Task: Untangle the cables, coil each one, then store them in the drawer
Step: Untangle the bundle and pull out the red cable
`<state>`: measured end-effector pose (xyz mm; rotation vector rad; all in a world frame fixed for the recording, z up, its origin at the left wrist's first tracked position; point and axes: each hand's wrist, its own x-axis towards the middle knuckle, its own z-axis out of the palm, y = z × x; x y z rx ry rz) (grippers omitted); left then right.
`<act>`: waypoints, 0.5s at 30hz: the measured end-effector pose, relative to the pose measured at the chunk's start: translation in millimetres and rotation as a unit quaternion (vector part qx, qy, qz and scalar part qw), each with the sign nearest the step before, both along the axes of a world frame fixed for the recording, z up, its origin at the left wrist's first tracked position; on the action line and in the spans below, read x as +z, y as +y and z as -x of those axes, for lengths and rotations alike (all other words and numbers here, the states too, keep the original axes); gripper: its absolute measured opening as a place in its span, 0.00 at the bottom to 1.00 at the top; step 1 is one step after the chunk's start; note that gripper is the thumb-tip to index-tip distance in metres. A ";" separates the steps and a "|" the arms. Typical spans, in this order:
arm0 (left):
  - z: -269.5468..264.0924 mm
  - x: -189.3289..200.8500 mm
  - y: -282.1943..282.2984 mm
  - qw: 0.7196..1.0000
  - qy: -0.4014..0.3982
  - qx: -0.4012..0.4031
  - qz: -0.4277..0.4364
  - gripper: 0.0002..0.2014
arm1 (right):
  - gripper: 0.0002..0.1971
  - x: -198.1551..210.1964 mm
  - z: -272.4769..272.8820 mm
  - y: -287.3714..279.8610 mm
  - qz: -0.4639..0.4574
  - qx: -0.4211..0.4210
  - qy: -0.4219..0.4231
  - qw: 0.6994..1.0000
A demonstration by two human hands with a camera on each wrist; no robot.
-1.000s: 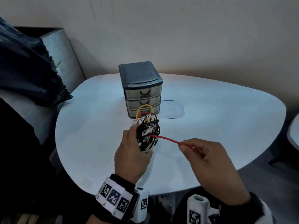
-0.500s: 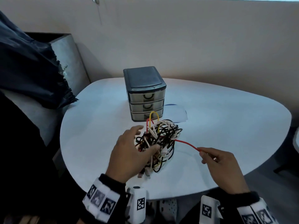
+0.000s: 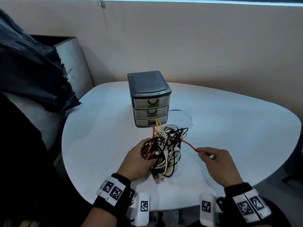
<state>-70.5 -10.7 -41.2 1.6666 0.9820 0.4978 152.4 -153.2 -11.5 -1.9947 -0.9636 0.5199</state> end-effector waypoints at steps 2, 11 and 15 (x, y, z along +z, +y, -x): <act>1.0 0.5 -2.1 1.000 0.001 -0.005 -0.006 0.38 | 0.15 -0.8 5.0 11.1 0.007 0.021 -0.035 0.999; 4.3 -8.0 -1.4 0.998 -0.024 0.005 0.050 0.21 | 0.07 12.2 18.5 22.2 -0.079 0.043 -0.024 0.996; -0.6 1.6 -4.0 0.986 -0.056 0.032 0.153 0.17 | 0.09 17.0 16.4 14.6 -0.109 0.040 0.007 0.993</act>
